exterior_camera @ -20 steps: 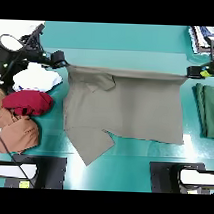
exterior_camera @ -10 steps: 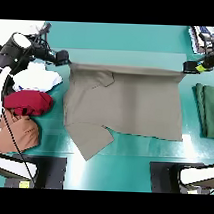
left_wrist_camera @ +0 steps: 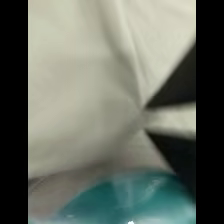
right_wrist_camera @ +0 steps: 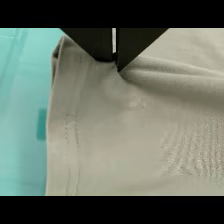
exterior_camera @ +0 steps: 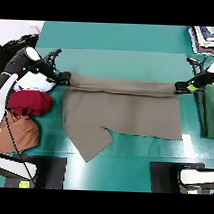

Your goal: Fold the shirts.

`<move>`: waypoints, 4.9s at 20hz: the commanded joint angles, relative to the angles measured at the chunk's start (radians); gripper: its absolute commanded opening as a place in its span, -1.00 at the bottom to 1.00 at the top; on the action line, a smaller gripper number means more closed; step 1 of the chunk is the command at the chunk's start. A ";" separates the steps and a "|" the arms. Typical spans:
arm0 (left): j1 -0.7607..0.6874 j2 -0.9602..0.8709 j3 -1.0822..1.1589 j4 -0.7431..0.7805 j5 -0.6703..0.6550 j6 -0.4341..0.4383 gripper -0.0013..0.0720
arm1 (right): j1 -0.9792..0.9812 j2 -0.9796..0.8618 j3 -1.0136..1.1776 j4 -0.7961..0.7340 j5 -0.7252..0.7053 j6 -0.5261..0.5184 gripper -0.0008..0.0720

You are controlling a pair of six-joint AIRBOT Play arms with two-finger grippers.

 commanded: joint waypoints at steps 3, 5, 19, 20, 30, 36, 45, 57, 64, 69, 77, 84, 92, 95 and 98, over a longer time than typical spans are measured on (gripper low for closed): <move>0.011 0.011 -0.022 0.008 -0.107 -0.037 0.39 | 0.000 0.044 -0.049 0.043 0.013 0.008 0.17; 0.016 0.077 -0.044 0.040 -0.145 -0.040 0.39 | -0.026 0.113 -0.076 0.046 0.041 0.007 0.15; 0.013 0.751 -1.004 -0.217 0.009 -0.153 0.39 | -0.215 0.486 -0.367 0.257 0.061 -0.073 0.14; 0.013 0.752 -1.020 -0.245 0.023 -0.140 0.39 | -0.214 0.485 -0.367 0.256 0.063 -0.073 0.14; -0.122 0.751 -1.100 -0.404 0.211 -0.099 0.39 | -0.215 0.486 -0.367 0.256 0.077 -0.072 0.14; -0.161 0.752 -1.041 -0.441 0.196 -0.050 -0.89 | -0.351 0.504 -0.431 0.209 0.209 -0.072 0.14; -0.161 0.752 -0.986 -0.442 0.188 -0.018 -0.89 | -0.594 0.448 -0.765 0.150 0.183 -0.072 0.24; -0.161 0.769 -0.985 -0.380 0.090 -0.009 -0.90 | -0.468 0.478 -0.765 0.188 0.126 -0.073 -0.93; -0.162 1.106 -0.985 -0.178 -0.208 -0.288 -0.90 | -0.462 0.745 -0.765 0.045 0.303 -0.070 -0.93; -0.161 1.136 -0.835 -0.133 -0.128 -0.299 -0.90 | -0.387 0.727 -0.595 0.047 0.320 -0.030 -0.93; -0.159 0.552 -0.509 -0.033 0.217 -0.169 -0.89 | -0.129 0.251 -0.158 0.046 0.218 0.037 -0.93; -0.157 0.253 -0.240 -0.028 0.319 -0.169 -0.89 | -0.109 -0.056 0.171 0.120 0.219 0.051 -0.93; -0.109 0.245 -0.194 -0.014 0.275 -0.185 0.69 | -0.243 -0.204 0.335 0.383 0.261 -0.029 0.26; -0.109 0.246 -0.189 -0.031 0.206 -0.183 0.16 | -0.309 -0.204 0.333 0.378 0.335 -0.084 0.27; -0.109 0.245 -0.189 -0.074 0.156 -0.128 -0.89 | -0.378 -0.204 0.271 0.386 0.341 -0.092 0.49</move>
